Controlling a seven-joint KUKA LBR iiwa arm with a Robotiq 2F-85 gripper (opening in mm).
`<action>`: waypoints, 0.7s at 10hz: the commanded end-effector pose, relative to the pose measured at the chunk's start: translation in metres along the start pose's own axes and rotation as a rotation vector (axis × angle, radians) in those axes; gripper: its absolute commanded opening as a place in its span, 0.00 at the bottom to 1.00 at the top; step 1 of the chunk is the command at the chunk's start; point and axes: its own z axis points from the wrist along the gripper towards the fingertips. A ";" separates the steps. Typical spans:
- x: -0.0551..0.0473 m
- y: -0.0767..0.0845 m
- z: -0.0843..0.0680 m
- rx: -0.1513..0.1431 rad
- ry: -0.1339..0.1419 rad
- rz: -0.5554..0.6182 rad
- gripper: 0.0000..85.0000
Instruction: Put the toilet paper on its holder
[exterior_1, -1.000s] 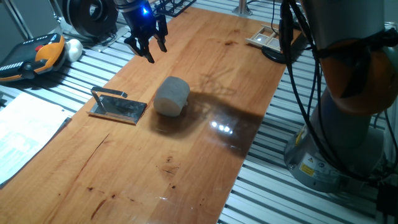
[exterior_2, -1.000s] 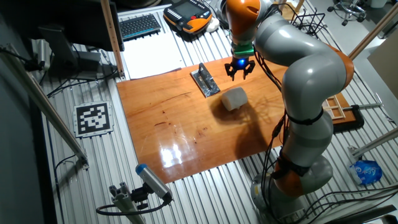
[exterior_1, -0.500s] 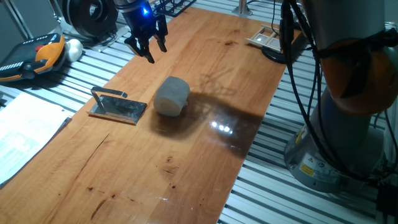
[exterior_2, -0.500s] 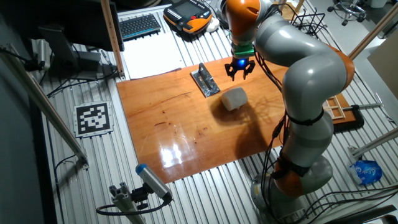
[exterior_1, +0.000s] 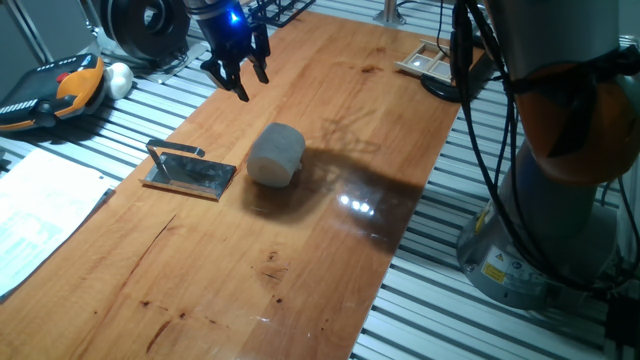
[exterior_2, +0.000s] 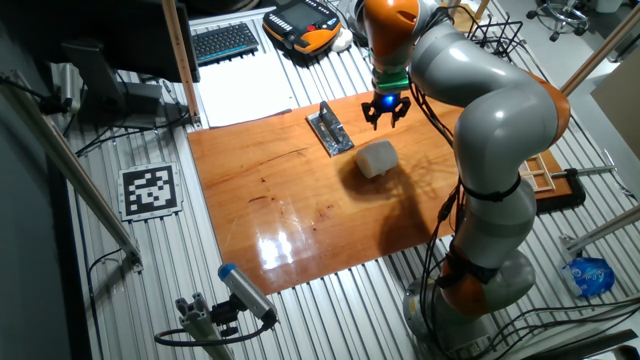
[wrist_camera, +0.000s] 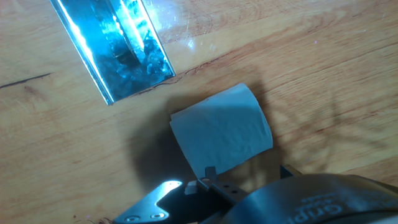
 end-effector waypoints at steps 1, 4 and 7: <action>0.000 0.000 0.000 0.000 0.001 0.000 0.60; 0.000 0.000 0.000 -0.002 0.004 0.004 0.60; 0.000 0.000 0.000 -0.003 0.006 0.005 0.60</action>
